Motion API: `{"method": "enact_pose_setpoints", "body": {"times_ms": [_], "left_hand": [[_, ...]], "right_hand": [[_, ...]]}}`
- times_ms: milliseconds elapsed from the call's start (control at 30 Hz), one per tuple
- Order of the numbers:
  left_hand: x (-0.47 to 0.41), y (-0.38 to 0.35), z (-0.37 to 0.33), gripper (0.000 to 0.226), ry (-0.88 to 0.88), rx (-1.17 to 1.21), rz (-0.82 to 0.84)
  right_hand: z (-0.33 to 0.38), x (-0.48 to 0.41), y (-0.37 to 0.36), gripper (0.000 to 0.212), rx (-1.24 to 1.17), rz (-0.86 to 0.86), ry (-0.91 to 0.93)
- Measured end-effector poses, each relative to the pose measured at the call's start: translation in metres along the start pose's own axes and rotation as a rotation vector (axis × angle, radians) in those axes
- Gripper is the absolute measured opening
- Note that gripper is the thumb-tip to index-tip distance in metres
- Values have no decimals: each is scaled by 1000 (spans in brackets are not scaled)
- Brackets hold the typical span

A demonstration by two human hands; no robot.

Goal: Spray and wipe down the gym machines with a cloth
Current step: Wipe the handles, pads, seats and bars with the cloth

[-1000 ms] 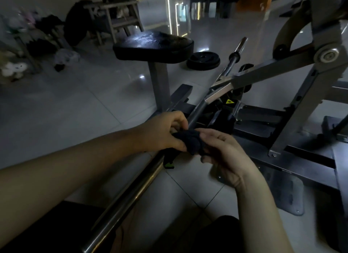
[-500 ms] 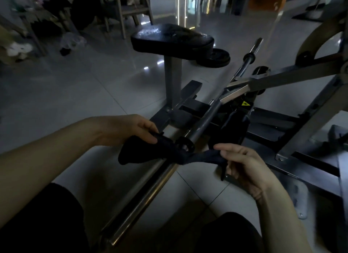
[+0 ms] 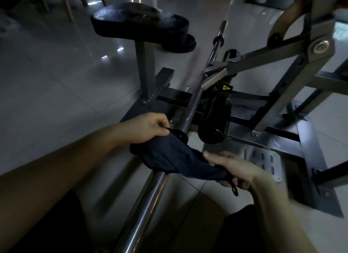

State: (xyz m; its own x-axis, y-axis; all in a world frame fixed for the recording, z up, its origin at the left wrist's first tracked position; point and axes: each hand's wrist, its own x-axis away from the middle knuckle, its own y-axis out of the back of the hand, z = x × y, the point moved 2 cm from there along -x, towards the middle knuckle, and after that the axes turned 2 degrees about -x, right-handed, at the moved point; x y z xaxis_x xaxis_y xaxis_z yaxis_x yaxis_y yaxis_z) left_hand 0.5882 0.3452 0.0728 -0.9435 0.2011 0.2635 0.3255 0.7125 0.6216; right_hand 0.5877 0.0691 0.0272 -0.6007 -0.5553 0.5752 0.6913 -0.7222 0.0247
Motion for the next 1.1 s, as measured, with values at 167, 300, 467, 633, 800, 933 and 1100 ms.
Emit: {"method": "enact_pose_setpoints", "body": {"times_ms": [167,300,467,633,800,933,1100], "left_hand": [[1,29,-5,5,6,222,121],[-14,35,-1,7,89,203,198],[-22,3,31,33,214,-266,-231],[-12,-65,35,50,396,231,-15],[-25,-103,39,76,439,265,-253],[-7,-112,52,75,398,160,-209],[-4,-116,58,63,436,213,-219]], "right_hand": [[-9,16,12,62,-316,-7,174],[-8,28,2,14,-399,-80,139],[-35,-4,-15,42,196,-462,-185],[-26,-30,-51,27,-279,-440,58],[-21,-60,-76,31,-693,-420,113],[-29,-55,-83,23,-715,-356,79],[-29,-55,-87,25,-610,-297,62]]}}
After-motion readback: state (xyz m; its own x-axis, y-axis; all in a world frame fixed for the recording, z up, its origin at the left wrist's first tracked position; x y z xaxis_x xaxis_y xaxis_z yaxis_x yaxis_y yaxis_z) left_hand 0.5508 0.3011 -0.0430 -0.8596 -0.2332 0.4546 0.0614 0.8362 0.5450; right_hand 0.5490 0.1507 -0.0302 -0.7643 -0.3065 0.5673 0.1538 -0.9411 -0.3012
